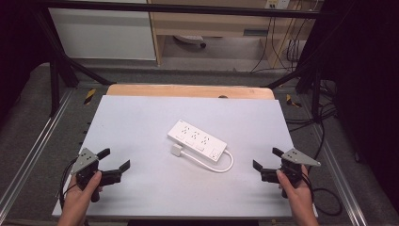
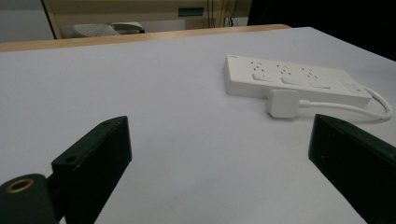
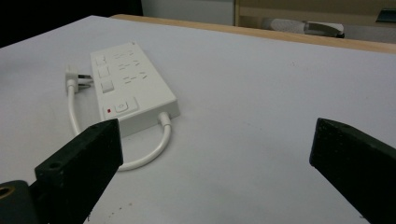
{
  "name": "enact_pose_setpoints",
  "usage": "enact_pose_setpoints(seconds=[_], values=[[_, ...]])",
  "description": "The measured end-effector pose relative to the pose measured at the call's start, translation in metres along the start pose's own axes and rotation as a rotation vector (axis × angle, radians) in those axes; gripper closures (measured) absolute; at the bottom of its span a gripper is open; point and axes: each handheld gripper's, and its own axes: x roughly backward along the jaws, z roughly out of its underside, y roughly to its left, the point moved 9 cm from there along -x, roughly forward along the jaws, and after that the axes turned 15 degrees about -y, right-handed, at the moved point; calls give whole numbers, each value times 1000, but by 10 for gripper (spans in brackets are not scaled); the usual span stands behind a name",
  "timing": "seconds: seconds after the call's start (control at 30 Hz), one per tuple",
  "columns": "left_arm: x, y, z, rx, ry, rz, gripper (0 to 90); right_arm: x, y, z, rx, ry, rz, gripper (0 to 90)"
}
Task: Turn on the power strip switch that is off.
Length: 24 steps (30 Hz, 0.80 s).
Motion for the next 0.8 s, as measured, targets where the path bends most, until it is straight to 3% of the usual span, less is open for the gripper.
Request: enact_pose_setpoints(seconds=[0.8], values=[[-1, 0, 3, -1, 13, 3, 62, -6, 31, -17, -24, 5, -43, 27]])
